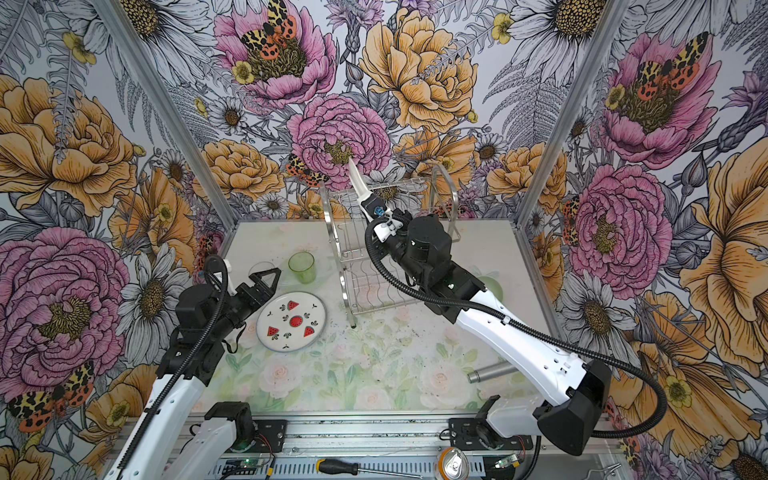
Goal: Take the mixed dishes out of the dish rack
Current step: 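Lift the sketch-print plate out of the rack toward the left gripper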
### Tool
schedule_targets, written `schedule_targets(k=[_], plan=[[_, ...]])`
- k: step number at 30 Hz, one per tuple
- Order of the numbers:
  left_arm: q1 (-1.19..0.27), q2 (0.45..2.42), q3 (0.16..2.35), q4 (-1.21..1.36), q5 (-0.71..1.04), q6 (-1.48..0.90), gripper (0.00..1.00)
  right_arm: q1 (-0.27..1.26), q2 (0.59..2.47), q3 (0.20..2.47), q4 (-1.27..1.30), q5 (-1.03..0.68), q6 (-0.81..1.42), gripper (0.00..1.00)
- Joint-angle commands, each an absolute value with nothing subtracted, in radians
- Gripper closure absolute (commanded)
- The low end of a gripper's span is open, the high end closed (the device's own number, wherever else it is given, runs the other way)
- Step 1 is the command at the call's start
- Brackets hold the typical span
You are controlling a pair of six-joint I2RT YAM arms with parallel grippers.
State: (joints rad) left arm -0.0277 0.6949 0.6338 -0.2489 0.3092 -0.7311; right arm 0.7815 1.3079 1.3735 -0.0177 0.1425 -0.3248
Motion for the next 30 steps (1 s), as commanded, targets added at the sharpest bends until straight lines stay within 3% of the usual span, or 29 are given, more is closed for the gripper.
schedule_targets(k=[1,19,30], plan=[[-0.028,0.659,0.661,-0.267,0.346,-0.741,0.01,0.848,1.248,1.375,0.11,0.205,-0.427,1.0],[-0.041,0.461,0.75,-0.411,0.384,-0.759,0.06,1.223,1.085,1.212,0.179,0.566,-0.792,1.0],[-0.044,0.428,0.947,-0.386,0.508,-0.91,0.06,1.423,1.144,1.158,0.335,0.799,-1.135,1.0]])
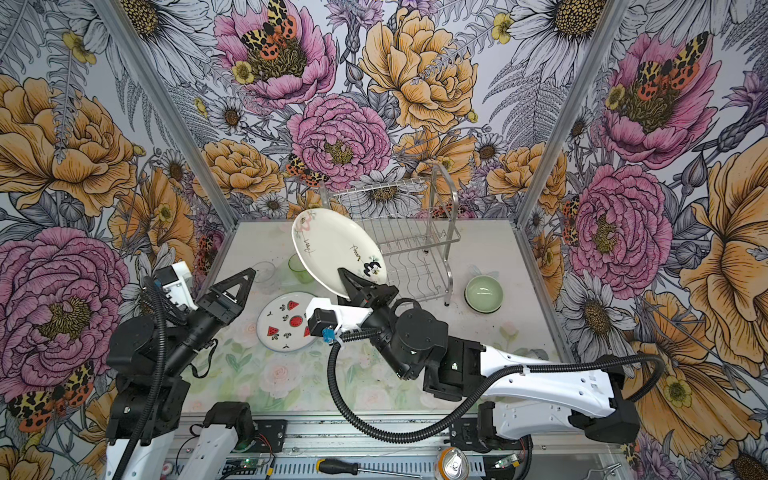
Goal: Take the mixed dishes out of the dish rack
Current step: 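Lift the sketch-print plate out of the rack toward the left gripper, then close the left gripper on the sketch-print plate rim beside the right gripper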
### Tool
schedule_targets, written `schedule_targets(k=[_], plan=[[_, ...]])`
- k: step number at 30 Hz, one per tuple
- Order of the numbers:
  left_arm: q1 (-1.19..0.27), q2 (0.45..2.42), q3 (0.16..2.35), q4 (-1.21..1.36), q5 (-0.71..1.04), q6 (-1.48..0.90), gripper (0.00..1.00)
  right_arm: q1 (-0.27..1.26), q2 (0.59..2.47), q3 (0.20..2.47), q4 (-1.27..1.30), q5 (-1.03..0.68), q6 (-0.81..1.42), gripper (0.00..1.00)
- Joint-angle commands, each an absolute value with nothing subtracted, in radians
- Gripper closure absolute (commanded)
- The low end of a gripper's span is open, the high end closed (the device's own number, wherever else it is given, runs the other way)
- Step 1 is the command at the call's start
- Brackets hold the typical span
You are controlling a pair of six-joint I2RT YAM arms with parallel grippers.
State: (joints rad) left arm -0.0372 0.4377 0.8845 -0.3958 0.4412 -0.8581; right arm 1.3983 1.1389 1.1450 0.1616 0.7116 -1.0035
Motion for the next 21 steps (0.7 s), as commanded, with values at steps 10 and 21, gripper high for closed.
schedule_targets(k=[10,21], plan=[[-0.044,0.45,1.051,-0.384,0.605,-0.973,0.07,1.498,1.24,1.135,0.431,0.925,-1.354,1.0],[-0.059,0.484,1.048,-0.38,0.658,-1.005,0.09,1.54,1.311,1.151,0.479,0.955,-1.466,1.0]])
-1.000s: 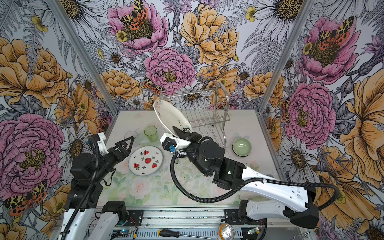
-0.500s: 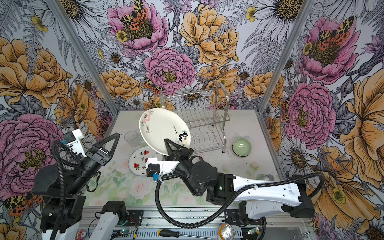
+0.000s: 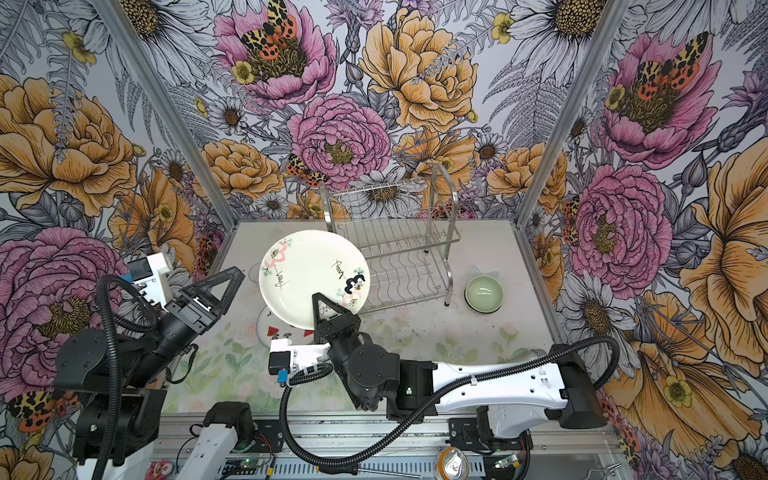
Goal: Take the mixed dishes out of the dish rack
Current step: 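Close the left gripper on the sketch-print plate rim beside the right gripper, then open the right gripper and withdraw it while the left gripper holds the plate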
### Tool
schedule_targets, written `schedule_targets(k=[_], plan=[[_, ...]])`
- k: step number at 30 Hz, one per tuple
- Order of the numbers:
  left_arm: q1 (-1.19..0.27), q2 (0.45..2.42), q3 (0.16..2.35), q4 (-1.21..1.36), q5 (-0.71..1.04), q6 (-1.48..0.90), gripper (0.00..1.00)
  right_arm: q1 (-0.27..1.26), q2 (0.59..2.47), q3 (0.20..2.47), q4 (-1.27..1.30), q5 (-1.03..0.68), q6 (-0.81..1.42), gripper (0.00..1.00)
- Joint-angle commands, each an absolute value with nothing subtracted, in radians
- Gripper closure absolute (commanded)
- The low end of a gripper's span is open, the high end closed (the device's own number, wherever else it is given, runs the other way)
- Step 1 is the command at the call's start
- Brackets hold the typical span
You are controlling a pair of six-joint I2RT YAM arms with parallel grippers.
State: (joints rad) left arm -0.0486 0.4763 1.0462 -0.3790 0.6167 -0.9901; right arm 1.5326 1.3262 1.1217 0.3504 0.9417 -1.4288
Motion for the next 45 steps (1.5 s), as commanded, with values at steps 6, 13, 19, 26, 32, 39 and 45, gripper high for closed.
schedule_targets(k=[6,13,19,26,32,39,45], plan=[[-0.077,0.492,1.017,-0.38,0.66,-1.007,0.16,1.542,1.345,1.165,0.479,0.947,-1.507,1.0],[-0.102,0.523,1.003,-0.38,0.667,-0.987,0.24,1.542,1.376,1.185,0.477,0.941,-1.517,1.0],[-0.128,0.558,0.978,-0.38,0.686,-0.971,0.28,1.543,1.406,1.193,0.51,0.939,-1.554,1.0],[-0.161,0.578,0.936,-0.381,0.696,-0.947,0.41,1.543,1.439,1.192,0.567,0.923,-1.61,1.0],[-0.159,0.623,0.93,-0.381,0.767,-0.916,0.67,1.542,1.45,1.195,0.577,0.919,-1.618,1.0],[-0.149,0.652,0.934,-0.38,0.795,-0.913,0.95,1.538,1.459,1.176,0.596,0.921,-1.625,0.95],[-0.1,0.63,0.941,-0.397,0.789,-0.913,1.0,1.529,1.451,1.164,0.601,0.925,-1.604,0.72]])
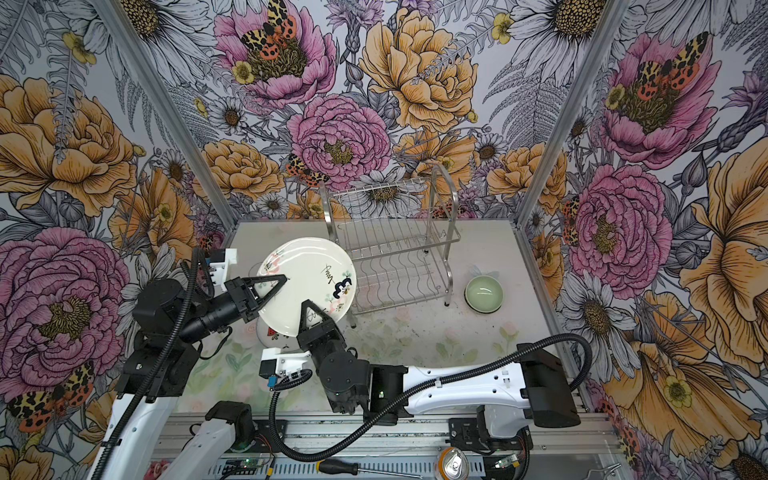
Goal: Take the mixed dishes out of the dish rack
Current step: 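Open the right gripper and withdraw it while the left gripper holds the plate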
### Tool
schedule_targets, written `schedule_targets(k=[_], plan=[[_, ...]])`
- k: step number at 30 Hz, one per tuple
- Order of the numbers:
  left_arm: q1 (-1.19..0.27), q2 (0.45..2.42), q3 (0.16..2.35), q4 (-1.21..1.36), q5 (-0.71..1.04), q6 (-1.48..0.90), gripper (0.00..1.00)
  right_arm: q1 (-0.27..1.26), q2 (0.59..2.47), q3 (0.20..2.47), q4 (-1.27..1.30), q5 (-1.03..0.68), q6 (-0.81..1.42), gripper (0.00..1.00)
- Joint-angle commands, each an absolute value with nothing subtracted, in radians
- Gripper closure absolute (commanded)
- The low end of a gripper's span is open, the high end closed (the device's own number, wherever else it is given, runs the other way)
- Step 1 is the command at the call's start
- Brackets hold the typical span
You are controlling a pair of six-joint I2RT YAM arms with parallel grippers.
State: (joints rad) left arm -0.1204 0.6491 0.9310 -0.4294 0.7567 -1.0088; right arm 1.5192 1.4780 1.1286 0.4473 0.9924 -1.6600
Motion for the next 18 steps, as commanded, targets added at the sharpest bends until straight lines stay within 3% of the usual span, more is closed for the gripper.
schedule_targets(k=[1,4,9,18], plan=[[-0.083,0.624,0.942,-0.399,0.79,-0.913,1.0,1.527,1.445,1.159,0.601,0.922,-1.595,0.67],[-0.032,0.609,0.945,-0.387,0.807,-0.916,1.0,1.522,1.415,1.14,0.601,0.917,-1.555,0.5],[0.041,0.608,0.947,-0.269,0.891,-0.991,1.0,1.518,1.339,1.109,0.577,0.902,-1.446,0.39],[0.115,0.597,0.956,-0.217,0.856,-1.015,1.0,1.492,1.19,1.029,0.571,0.881,-1.288,0.2]])
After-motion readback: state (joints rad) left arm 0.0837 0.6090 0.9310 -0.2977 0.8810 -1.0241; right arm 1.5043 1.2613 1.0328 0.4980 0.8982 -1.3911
